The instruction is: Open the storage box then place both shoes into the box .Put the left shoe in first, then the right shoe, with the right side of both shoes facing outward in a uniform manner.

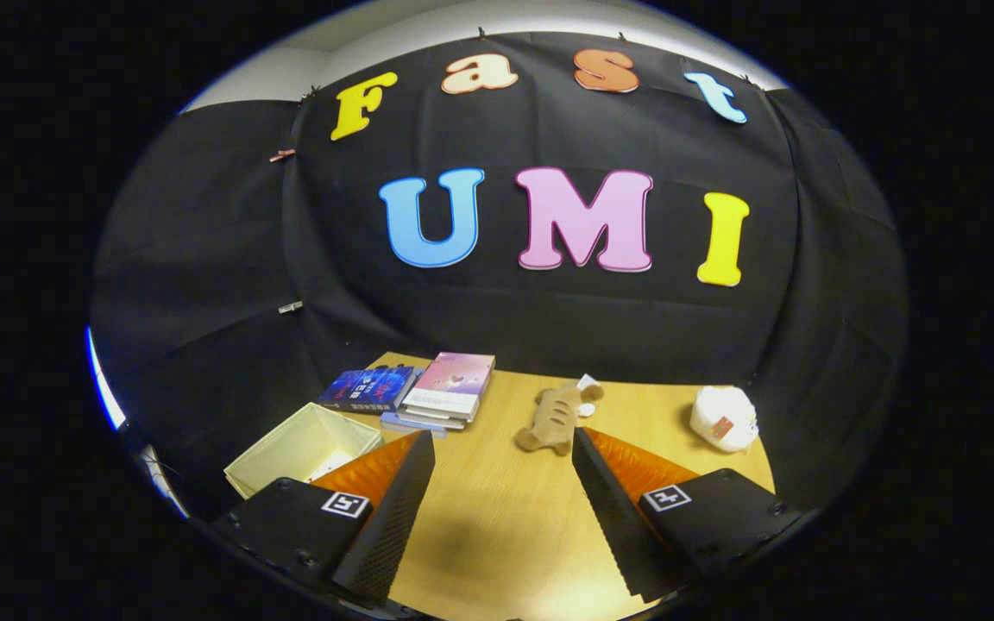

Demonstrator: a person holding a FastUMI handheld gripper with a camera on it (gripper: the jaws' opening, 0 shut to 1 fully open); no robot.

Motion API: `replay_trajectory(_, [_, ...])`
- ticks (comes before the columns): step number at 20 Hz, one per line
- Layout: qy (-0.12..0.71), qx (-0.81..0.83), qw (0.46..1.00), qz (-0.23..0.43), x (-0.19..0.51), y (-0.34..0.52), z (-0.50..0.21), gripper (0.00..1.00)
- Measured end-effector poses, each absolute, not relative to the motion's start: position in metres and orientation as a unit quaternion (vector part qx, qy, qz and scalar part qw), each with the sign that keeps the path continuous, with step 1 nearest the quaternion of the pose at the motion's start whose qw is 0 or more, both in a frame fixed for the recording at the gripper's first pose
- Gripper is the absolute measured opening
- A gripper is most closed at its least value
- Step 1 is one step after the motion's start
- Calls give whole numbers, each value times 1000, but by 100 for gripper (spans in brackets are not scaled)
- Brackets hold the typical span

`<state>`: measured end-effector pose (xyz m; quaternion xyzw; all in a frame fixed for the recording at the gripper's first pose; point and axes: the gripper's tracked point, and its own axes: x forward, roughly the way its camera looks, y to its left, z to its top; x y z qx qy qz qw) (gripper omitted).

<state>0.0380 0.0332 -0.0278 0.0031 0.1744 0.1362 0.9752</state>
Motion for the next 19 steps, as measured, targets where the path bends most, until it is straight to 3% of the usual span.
replay_trajectory(10, [13,37,994,105,14,-34,77,98])
replay_trajectory(19, [32,34,999,19,15,-40,60,98])
